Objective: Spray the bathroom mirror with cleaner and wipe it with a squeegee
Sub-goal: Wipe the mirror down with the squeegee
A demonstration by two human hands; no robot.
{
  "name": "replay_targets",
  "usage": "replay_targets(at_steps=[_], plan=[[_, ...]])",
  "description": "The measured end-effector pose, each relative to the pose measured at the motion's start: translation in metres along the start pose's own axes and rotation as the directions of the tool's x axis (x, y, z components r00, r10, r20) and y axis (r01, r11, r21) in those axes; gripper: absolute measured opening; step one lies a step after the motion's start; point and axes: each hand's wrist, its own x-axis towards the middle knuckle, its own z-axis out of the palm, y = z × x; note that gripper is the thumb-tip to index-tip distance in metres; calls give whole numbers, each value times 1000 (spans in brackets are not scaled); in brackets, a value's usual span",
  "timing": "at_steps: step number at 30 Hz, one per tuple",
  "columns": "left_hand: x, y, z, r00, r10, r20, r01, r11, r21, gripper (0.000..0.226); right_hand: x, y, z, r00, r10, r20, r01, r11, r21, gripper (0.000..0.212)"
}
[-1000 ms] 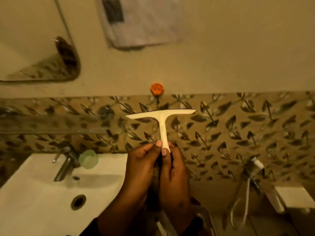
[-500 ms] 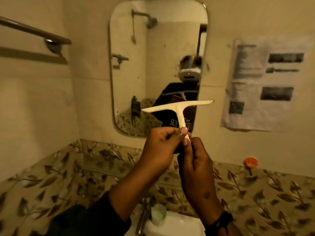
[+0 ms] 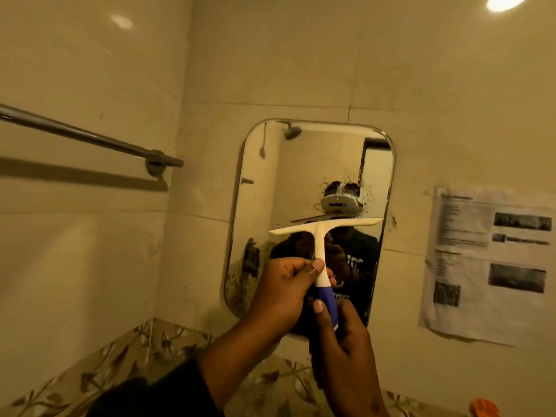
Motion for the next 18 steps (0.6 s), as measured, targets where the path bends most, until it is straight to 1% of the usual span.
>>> replay_targets(at_steps=[2,4,6,8,9,12,13,15,18], plan=[[14,7,-8,999,36,16,-36,999,22,27,13,-6,7,994,-98,-46,93,990,-103,31],[31,18,-14,997,72,38,-74,996,47,26,28,-11,16,972,-220,-82,198,957,-210,24],[50,31,-22,992,116,55,-119,991,59,26,46,-20,28,936,-329,-123,275,905,-326,29],[69,45,-29,978,194,75,-202,973,114,26,66,-28,37,901,-407,-152,326,865,-383,34],[78,51,-34,966,241,97,-254,954,158,25,76,-32,42,887,-434,-159,341,847,-407,39],[105,64,-50,921,354,159,-387,874,295,24,104,-46,57,865,-489,-115,369,773,-516,70],[113,66,-56,911,377,167,-413,846,339,26,112,-51,61,859,-504,-86,383,745,-547,73],[133,68,-71,887,427,179,-462,793,398,31,132,-59,70,852,-521,-56,397,711,-580,67],[157,69,-90,847,498,184,-530,778,338,28,160,-67,80,836,-546,-47,421,695,-583,60]])
